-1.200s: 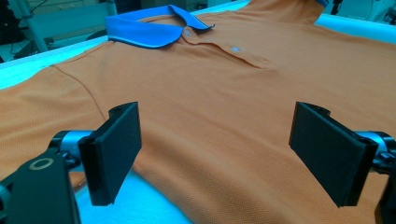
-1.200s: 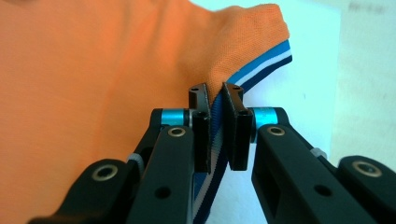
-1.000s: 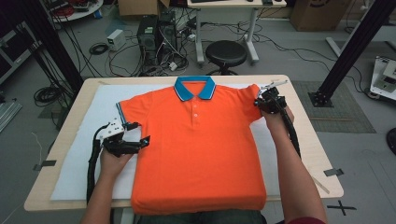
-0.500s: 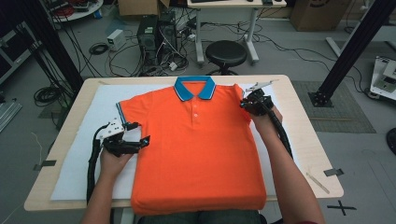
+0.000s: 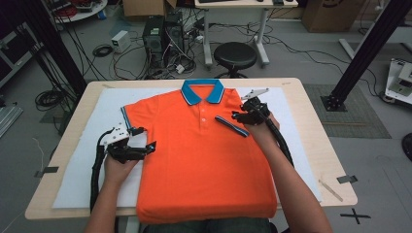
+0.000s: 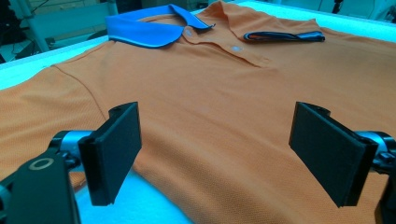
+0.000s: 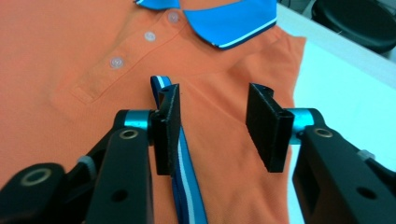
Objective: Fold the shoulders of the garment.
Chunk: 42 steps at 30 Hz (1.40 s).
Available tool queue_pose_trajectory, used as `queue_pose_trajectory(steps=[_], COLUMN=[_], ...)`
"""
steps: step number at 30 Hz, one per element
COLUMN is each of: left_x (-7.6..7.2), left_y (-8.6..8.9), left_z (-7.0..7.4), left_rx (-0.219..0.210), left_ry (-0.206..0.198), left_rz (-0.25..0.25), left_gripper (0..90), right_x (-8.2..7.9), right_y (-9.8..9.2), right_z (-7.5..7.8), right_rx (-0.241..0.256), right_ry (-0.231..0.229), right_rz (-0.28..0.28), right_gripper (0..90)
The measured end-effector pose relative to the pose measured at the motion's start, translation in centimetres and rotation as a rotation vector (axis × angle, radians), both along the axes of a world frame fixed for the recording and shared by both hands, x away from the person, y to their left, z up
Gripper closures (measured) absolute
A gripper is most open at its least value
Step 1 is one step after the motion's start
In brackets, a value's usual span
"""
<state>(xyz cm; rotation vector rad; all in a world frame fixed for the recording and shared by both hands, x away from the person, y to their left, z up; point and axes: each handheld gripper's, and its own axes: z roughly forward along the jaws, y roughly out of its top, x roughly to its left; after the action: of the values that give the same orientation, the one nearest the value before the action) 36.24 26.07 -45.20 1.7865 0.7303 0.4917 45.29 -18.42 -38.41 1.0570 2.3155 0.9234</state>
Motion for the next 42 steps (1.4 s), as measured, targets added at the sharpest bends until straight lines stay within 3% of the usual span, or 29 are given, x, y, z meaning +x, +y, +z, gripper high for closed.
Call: queue_pose_trajectory(steps=[5,7,10,11,13,16,22,27,29,30,31,36,39,40,42], left_x=[0.0,0.0,0.0,0.0,0.0,0.0,0.0,0.0,0.0,-0.1,-0.1,0.0,0.0,0.0,0.0], left_y=[0.0,0.0,0.0,0.0,0.0,0.0,0.0,0.0,0.0,-0.1,-0.1,-0.1,0.0,-0.1,-0.1], left_z=[0.0,0.0,0.0,0.0,0.0,0.0,0.0,0.0,0.0,0.0,0.0,0.0,0.0,0.0,0.0], left_rx=[-0.002,0.002,0.001,-0.001,-0.001,-0.004,-0.004,0.000,0.005,0.010,0.012,0.007,0.005,0.007,0.007], left_ry=[0.002,-0.001,-0.001,0.000,0.001,0.001,0.003,0.001,-0.002,-0.005,-0.006,-0.002,-0.002,0.000,0.003], left_rz=[0.000,0.001,0.001,0.001,-0.001,-0.002,-0.002,-0.002,0.000,-0.002,-0.001,0.000,0.001,0.000,0.001], left_gripper=[17.1,17.1,17.1,17.1,17.1,17.1,17.1,17.1,17.1,17.1,17.1,17.1,17.1,17.1,17.1], right_x=[0.3,0.4,0.8,0.8,0.7,0.3,-1.9,-3.0,-3.3,-3.7,-3.9,-4.1,-4.0,-3.9,-3.7], right_y=[0.8,2.0,3.0,3.1,3.0,3.0,2.4,2.2,2.3,2.4,2.3,0.5,-0.3,-0.3,0.3], right_z=[-1.4,-3.1,-5.1,-5.6,-5.6,-5.1,-3.2,-3.1,-3.3,-3.4,-3.2,-2.6,-3.0,-3.7,-4.4], right_rx=[0.018,-0.008,-0.076,-0.087,-0.060,-0.068,-0.015,-0.001,0.011,0.002,-0.004,0.010,0.017,0.011,-0.013], right_ry=[0.033,0.068,0.118,0.104,0.096,0.079,0.021,0.028,0.046,0.047,0.035,-0.013,0.002,0.026,0.028], right_rz=[0.017,0.056,0.072,0.067,0.076,0.083,0.122,0.144,0.164,0.177,0.165,0.109,0.088,0.095,0.107], right_gripper=[52.4,55.8,73.2,81.9,90.0,90.0,90.0,90.0,85.9,72.0,68.8,67.5,64.6,60.7,58.2])
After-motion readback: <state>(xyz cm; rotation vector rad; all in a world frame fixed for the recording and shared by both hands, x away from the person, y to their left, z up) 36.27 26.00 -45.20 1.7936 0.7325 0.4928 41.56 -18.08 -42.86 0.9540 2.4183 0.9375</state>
